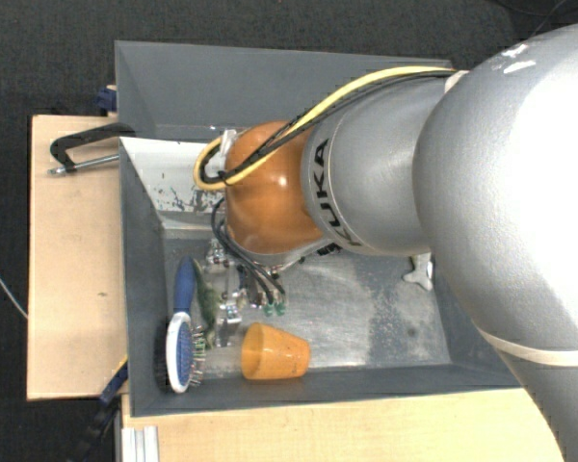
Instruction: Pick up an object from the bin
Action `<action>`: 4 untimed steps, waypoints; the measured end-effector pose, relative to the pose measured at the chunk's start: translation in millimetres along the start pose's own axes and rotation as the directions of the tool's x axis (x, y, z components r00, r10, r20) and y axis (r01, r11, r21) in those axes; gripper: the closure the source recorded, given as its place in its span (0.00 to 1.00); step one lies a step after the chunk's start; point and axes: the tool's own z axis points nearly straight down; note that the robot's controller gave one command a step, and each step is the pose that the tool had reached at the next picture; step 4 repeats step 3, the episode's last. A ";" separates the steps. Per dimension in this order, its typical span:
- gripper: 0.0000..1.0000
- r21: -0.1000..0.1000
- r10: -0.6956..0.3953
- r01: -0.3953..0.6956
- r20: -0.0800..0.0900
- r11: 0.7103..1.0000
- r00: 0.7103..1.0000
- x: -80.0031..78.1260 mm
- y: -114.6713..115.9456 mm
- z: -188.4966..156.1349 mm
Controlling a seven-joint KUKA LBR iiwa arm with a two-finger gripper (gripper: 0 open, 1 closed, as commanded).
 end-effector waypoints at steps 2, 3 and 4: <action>1.00 -0.003 0.068 -0.068 0.020 0.998 0.998 30.9 -29.3 39.0; 1.00 0.001 -0.114 0.114 0.017 0.993 0.993 24.1 -24.9 -120.7; 1.00 0.001 -0.114 0.114 0.017 0.993 0.993 24.1 -24.9 -120.7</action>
Offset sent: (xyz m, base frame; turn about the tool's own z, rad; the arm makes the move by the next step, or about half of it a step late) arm -0.0317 -0.0348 -0.0432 0.0675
